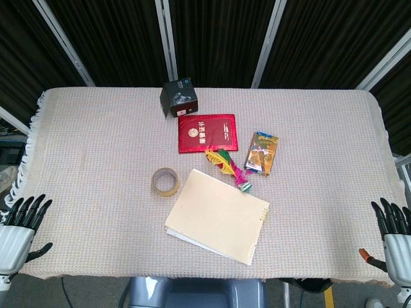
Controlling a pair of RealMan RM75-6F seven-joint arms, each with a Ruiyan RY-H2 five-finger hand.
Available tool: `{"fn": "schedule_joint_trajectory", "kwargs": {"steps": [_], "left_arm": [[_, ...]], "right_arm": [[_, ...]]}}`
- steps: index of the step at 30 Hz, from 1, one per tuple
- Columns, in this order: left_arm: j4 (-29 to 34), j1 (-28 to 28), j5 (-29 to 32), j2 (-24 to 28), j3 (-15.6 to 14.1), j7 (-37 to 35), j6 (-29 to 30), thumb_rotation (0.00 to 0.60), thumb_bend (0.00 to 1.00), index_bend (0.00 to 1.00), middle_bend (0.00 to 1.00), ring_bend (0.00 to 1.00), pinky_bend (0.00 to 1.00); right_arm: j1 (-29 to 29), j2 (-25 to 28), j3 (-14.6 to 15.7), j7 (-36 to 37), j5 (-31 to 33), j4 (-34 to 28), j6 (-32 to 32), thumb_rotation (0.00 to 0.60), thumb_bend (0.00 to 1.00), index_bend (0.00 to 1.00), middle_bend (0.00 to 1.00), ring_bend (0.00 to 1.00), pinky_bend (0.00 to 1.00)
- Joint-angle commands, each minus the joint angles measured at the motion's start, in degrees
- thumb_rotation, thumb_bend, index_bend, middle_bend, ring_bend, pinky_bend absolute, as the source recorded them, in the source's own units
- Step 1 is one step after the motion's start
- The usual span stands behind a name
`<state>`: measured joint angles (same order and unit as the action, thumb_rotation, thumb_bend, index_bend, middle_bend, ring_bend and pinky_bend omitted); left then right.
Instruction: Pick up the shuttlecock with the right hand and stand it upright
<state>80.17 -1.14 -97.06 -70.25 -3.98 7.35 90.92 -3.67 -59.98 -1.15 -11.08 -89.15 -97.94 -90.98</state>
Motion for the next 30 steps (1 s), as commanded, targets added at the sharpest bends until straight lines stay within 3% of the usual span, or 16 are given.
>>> {"fn": "schedule_joint_trajectory", "kwargs": {"steps": [1, 9, 15, 21, 26, 30], "left_arm": [[0.08, 0.09, -0.12, -0.01, -0.05, 0.14, 0.14, 0.600, 0.03, 0.00, 0.00, 0.00, 0.00], [0.26, -0.36, 0.47, -0.40, -0.06, 0.70, -1.41, 0.600, 0.04, 0.00, 0.00, 0.00, 0.00], [0.18, -1.34, -0.23, -0.74, 0.34, -0.49, -1.67, 0.600, 0.04, 0.00, 0.00, 0.00, 0.00], [-0.64, -2.01, 0.54, -1.11, 0.44, -1.58, -3.22, 0.600, 0.04, 0.00, 0.00, 0.00, 0.00], [-0.61, -2.50, 2.26, -1.08, 1.11, -1.99, -4.54, 0.600, 0.03, 0.00, 0.00, 0.00, 0.00], [-0.87, -3.06, 3.97, -1.32, 1.74, -1.99, -6.15, 0.600, 0.03, 0.00, 0.00, 0.00, 0.00]], "right_arm": [[0.04, 0.01, -0.04, 0.12, 0.15, 0.10, 0.11, 0.600, 0.05, 0.01, 0.00, 0.00, 0.00], [0.64, -0.44, -0.57, 0.56, 0.75, 0.56, 0.77, 0.600, 0.05, 0.06, 0.00, 0.00, 0.00], [3.70, -3.76, -1.31, -0.26, -2.58, 0.60, 2.50, 0.600, 0.08, 0.21, 0.00, 0.00, 0.00], [9.02, -8.86, -2.28, -5.03, -5.48, -1.45, 8.05, 0.600, 0.13, 0.32, 0.00, 0.00, 0.00], [14.74, -14.00, -5.72, -12.74, -0.44, -3.62, 15.86, 0.600, 0.13, 0.34, 0.00, 0.00, 0.00], [19.38, -18.97, -9.43, -17.03, 5.93, -1.99, 20.93, 0.600, 0.13, 0.34, 0.00, 0.00, 0.00]]}}
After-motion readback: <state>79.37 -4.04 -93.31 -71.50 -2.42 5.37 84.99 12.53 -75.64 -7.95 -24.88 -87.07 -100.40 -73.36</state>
